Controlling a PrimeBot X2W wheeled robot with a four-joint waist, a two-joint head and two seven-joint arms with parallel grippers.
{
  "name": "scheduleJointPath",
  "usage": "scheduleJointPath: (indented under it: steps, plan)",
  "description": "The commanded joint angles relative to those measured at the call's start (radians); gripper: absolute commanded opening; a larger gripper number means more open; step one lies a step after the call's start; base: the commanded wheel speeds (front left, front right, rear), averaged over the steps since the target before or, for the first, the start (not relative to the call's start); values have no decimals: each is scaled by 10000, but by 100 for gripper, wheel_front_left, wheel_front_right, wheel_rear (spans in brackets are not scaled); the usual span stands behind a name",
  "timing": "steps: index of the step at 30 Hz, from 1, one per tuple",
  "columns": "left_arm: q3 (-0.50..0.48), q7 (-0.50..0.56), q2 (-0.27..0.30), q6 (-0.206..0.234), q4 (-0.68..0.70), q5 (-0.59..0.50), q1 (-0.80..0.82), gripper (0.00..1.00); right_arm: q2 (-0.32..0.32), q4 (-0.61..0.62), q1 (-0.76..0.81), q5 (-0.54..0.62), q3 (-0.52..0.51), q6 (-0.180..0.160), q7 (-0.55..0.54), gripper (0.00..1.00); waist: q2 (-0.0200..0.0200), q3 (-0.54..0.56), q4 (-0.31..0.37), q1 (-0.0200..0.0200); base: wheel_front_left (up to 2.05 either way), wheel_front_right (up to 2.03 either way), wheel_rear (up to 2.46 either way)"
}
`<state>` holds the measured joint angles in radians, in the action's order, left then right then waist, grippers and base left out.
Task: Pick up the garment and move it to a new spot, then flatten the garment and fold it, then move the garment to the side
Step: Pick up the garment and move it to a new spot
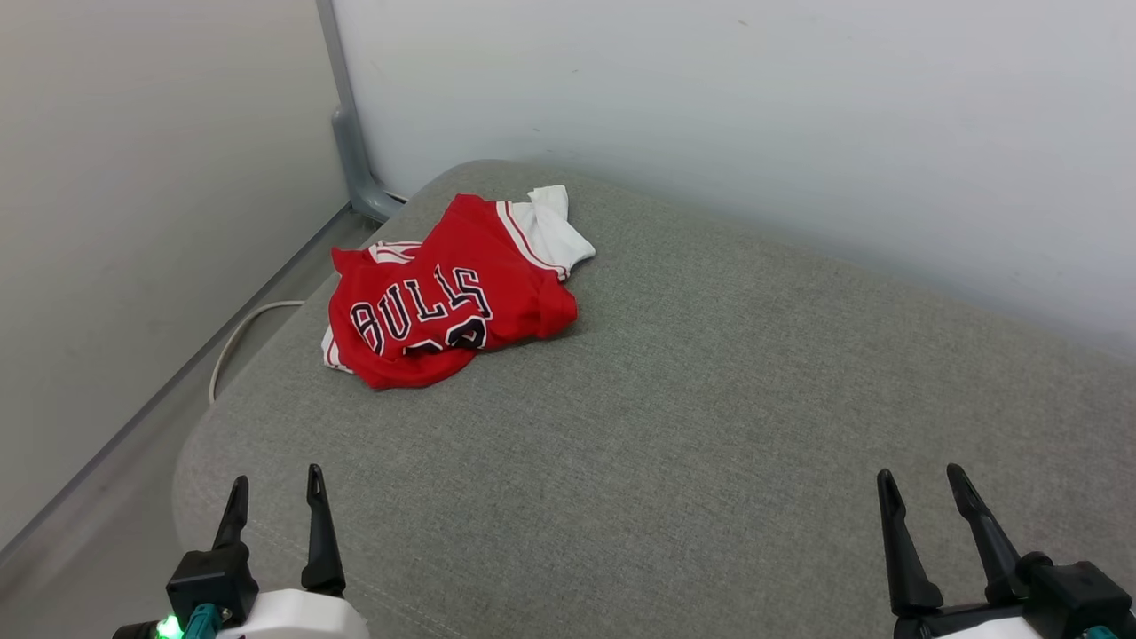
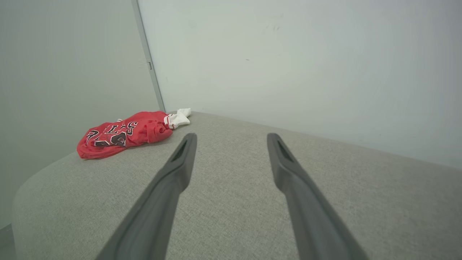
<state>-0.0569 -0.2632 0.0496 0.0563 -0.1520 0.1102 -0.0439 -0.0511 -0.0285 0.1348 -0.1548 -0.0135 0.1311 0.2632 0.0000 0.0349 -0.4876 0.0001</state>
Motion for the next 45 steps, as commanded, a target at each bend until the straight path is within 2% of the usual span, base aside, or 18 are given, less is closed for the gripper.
scheduleJointPath:
  steps: [1, 6, 11, 18, 25, 31, 32, 38, 41, 45]
  plan:
    - [-44, -25, 14, 34, 5, 44, -94, 100, 16, -5, 86, -28, 5, -7, 25, 100, 0, 8, 8, -1, 0, 0, 0]
    - [-62, -25, 13, -9, -72, 85, 17, 100, 17, -10, 89, 20, -22, -7, 25, 100, 0, -21, 48, -1, 0, 0, 0]
    - [-87, -25, 14, -302, -168, 20, 709, 100, 17, 105, -25, 182, 15, -7, 25, 100, 0, -293, 237, -1, 0, 0, 0]
    - [-735, -25, 292, -1057, -493, 294, 2849, 100, 17, 263, -506, 664, 14, -7, 25, 100, 0, -1117, 876, -1, 0, 0, 0]
    - [-1449, -25, 825, -1538, -922, 683, 5106, 100, -35, 798, -1112, 1220, -201, -7, 25, 100, 0, -2385, 1729, -1, 0, 0, 0]
    - [-1550, -24, 1689, -1785, -1989, 1083, 6828, 100, -222, 1372, -1647, 1407, -586, -7, 25, 100, 0, -3404, 2291, -1, 0, 0, 0]
    - [-1550, -24, 1689, -1785, -1989, 1083, 6828, 100, -222, 1372, -1647, 1407, -586, -7, 25, 100, 0, -3404, 2291, -1, 0, 0, 0]
    - [-846, 209, 2859, -1852, -3265, 1567, 8297, 100, -422, 1805, -2044, 1462, -661, -7, 24, 100, 0, -4079, 2628, -1, 0, 0, 0]
    - [-156, 799, 3417, -1852, -3759, 2120, 8852, 100, -484, 1959, -2172, 1467, -659, -7, 24, 100, 0, -4314, 2737, -1, 0, 0, 0]
    - [941, 2311, 4077, -1854, -4251, 3027, 9441, 100, -559, 2076, -2275, 1443, -677, -7, 24, 100, 0, -4544, 2825, -1, 0, 0, 0]
